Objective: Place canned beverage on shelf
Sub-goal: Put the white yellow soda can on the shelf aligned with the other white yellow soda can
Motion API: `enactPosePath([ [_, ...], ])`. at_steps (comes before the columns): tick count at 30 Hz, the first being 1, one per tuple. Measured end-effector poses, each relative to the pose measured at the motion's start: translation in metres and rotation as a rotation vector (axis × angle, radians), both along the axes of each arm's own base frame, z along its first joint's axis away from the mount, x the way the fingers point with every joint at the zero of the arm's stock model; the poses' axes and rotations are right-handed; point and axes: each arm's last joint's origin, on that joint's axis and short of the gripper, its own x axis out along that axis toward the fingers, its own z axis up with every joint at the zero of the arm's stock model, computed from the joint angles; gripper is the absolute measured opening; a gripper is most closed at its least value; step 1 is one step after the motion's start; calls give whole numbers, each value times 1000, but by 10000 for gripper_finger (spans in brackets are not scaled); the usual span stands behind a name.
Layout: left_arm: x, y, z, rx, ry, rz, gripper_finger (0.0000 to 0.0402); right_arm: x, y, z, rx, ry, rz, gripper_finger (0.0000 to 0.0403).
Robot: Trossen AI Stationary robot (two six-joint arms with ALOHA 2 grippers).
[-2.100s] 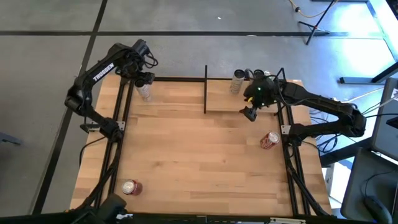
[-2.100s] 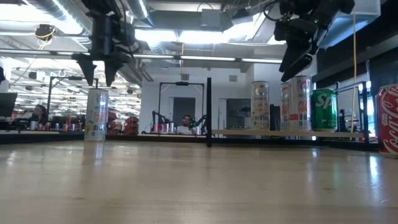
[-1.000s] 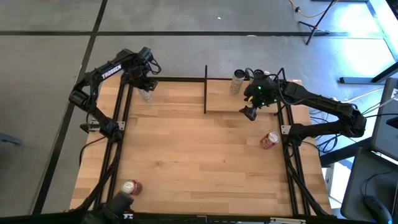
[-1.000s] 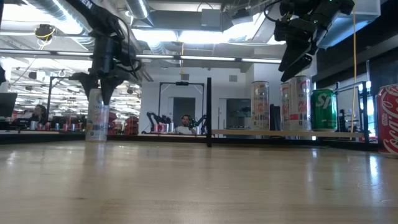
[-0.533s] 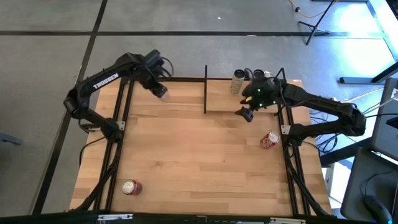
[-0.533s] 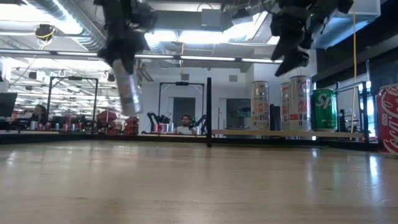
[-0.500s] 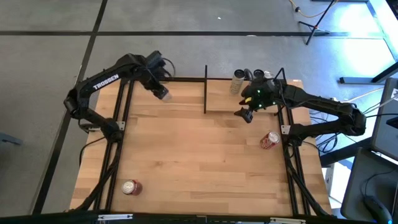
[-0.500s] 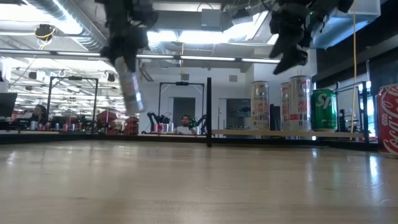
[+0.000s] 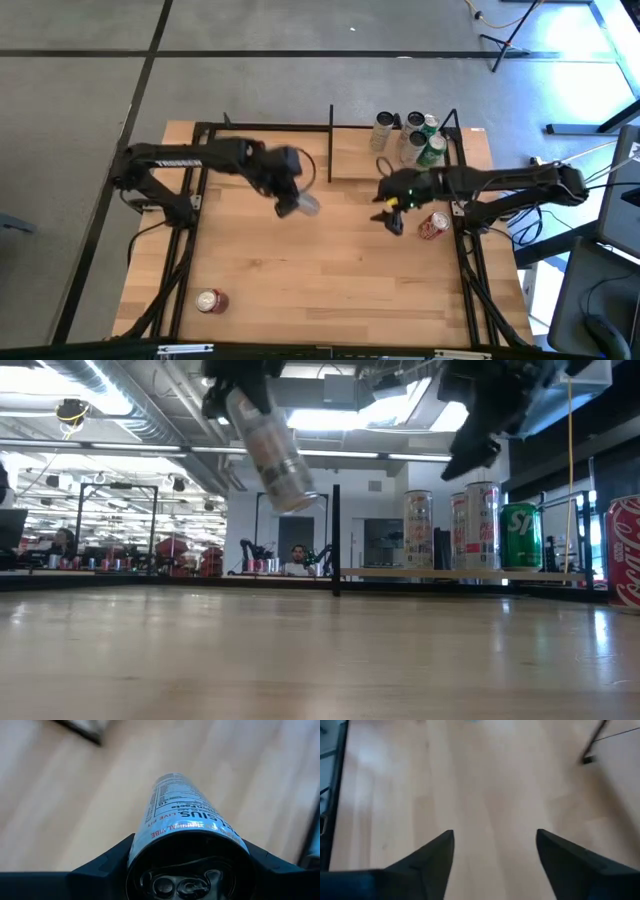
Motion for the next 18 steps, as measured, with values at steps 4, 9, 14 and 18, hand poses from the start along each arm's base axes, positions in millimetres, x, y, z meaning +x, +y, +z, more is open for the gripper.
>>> enactPosePath([
  [4,26,-39,-16,-59,-41,-15,233,-2,23,-24,59,-26,58,212],
  [9,59,-87,-40,-80,8,-84,233,-5,54,-42,112,-143,119,157],
  [14,93,-118,-57,-39,13,-111,233,-7,75,-54,98,-230,141,120],
  [18,115,-130,-72,-29,32,-153,233,-5,88,-67,93,-205,149,111],
])
